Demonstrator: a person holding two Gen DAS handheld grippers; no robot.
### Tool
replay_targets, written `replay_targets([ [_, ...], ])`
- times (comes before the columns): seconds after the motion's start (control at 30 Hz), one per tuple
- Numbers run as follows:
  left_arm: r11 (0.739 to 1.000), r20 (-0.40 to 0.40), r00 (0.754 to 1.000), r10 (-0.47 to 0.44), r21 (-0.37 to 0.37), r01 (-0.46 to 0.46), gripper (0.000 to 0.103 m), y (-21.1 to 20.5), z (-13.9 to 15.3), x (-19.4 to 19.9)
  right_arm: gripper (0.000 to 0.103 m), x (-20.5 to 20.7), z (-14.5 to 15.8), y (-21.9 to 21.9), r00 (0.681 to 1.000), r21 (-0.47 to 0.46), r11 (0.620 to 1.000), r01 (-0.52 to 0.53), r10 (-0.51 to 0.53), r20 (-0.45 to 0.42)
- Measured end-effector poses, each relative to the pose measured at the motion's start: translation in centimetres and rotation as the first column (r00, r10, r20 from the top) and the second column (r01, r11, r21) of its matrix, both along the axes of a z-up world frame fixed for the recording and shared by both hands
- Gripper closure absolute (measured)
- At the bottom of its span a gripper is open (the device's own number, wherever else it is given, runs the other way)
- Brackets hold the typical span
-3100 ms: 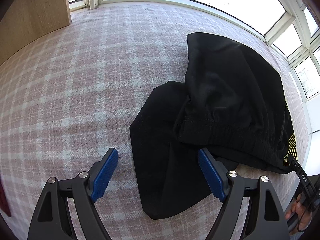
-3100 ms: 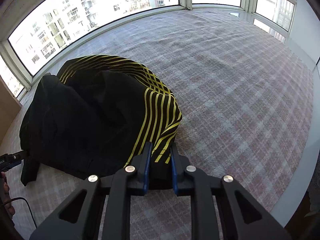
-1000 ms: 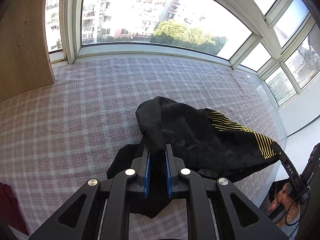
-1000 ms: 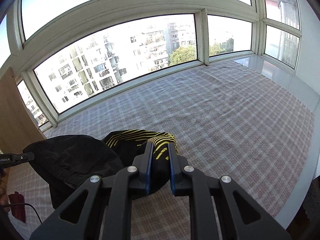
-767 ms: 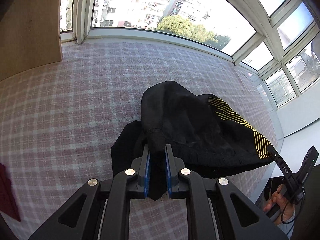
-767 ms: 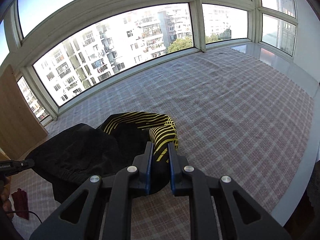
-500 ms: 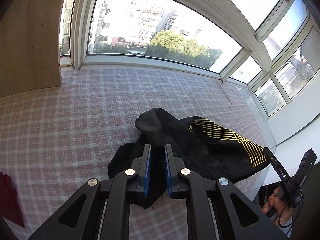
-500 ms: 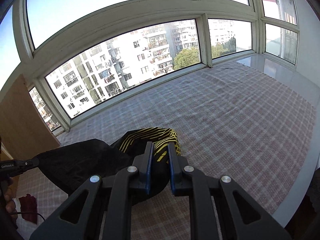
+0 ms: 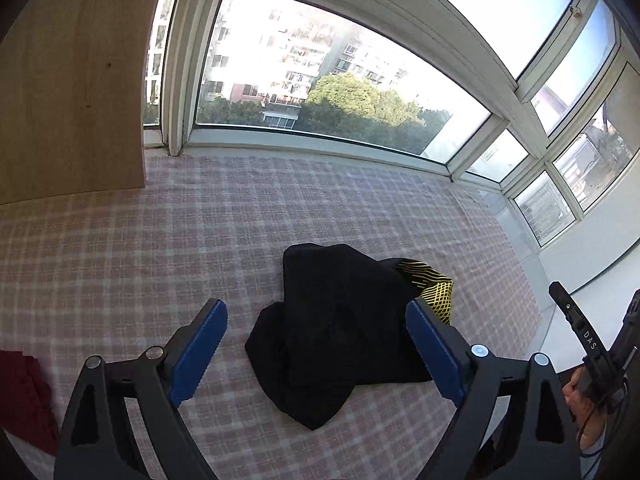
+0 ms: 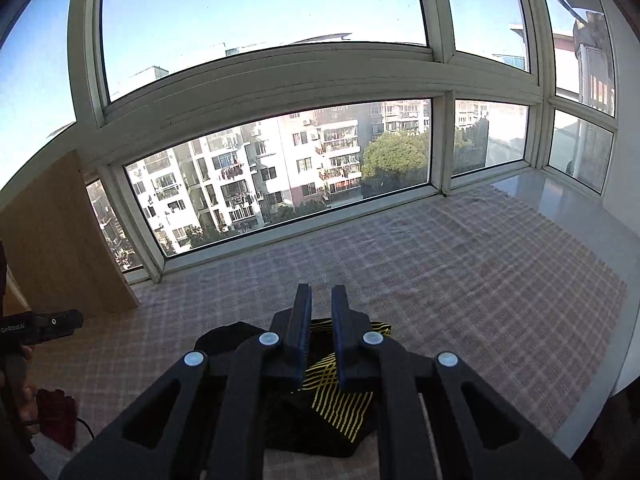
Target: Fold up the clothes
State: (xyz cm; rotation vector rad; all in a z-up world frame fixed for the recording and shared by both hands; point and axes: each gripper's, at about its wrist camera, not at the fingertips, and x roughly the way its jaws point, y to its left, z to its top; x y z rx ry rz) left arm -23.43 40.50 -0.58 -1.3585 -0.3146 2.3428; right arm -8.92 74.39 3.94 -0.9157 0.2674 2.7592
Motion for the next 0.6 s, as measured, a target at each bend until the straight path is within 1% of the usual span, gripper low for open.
replay_targets([
  [0.07, 0.997, 0.029, 1.0, 0.009, -0.082, -0.007, 0.012, 0.4, -4.2, 0.8, 0.087, 0.5, -3.4, 0.1, 0.993, 0.023, 0.999, 0.022, -0.024, 0.112],
  [0.13, 0.988, 0.053, 0.999, 0.01, -0.156, -0.002, 0.012, 1.0, -7.7, 1.7, 0.066, 1.0, -6.9, 0.2, 0.973, 0.043, 0.998, 0.052, -0.06, 0.222],
  [0.17, 0.984, 0.065, 0.998, 0.003, -0.176, 0.009, 0.012, 1.4, -9.4, 1.9, 0.064, 1.2, -8.4, 0.2, 0.962, 0.063, 0.996, 0.066, -0.081, 0.262],
  [0.2, 0.981, 0.077, 0.997, -0.004, -0.194, 0.019, 0.012, 1.9, -11.0, 2.1, 0.063, 1.2, -9.5, -0.2, 0.952, 0.103, 0.993, 0.064, -0.092, 0.292],
  [0.23, 0.979, 0.076, 0.997, -0.011, -0.204, 0.026, 0.012, 2.4, -11.9, 2.3, 0.063, 1.0, -10.5, -0.7, 0.942, 0.15, 0.987, 0.054, -0.1, 0.319],
  [0.3, 0.975, 0.063, 0.998, -0.03, -0.22, 0.043, 0.012, 3.4, -12.8, 2.7, 0.063, 0.5, -11.5, -2.2, 0.939, 0.233, 0.972, 0.012, -0.091, 0.33],
  [0.37, 0.974, 0.027, 0.999, -0.045, -0.223, 0.05, 0.012, 4.3, -13.1, 2.7, 0.058, -0.7, -12.1, -3.9, 0.946, 0.294, 0.955, -0.04, -0.059, 0.319],
  [0.4, 0.973, 0.018, 0.999, -0.048, -0.224, 0.05, 0.012, 4.7, -13.2, 2.5, 0.053, -1.4, -12.4, -4.6, 0.949, 0.316, 0.947, -0.064, -0.04, 0.313],
  [0.43, 0.974, 0.024, 0.998, -0.05, -0.219, 0.054, 0.012, 5.0, -13.6, 2.2, 0.051, -2.2, -12.7, -5.3, 0.951, 0.338, 0.937, -0.089, -0.021, 0.307],
  [0.5, 0.976, 0.037, 0.998, -0.056, -0.208, 0.062, 0.012, 5.6, -14.4, 1.5, 0.051, -3.8, -14.2, -6.7, 0.949, 0.399, 0.908, -0.129, -0.003, 0.314],
  [0.6, 0.981, 0.068, 0.996, -0.066, -0.18, 0.077, 0.017, 6.0, -15.3, 1.0, 0.051, -5.5, -16.8, -7.3, 0.942, 0.478, 0.864, -0.159, -0.011, 0.334],
])
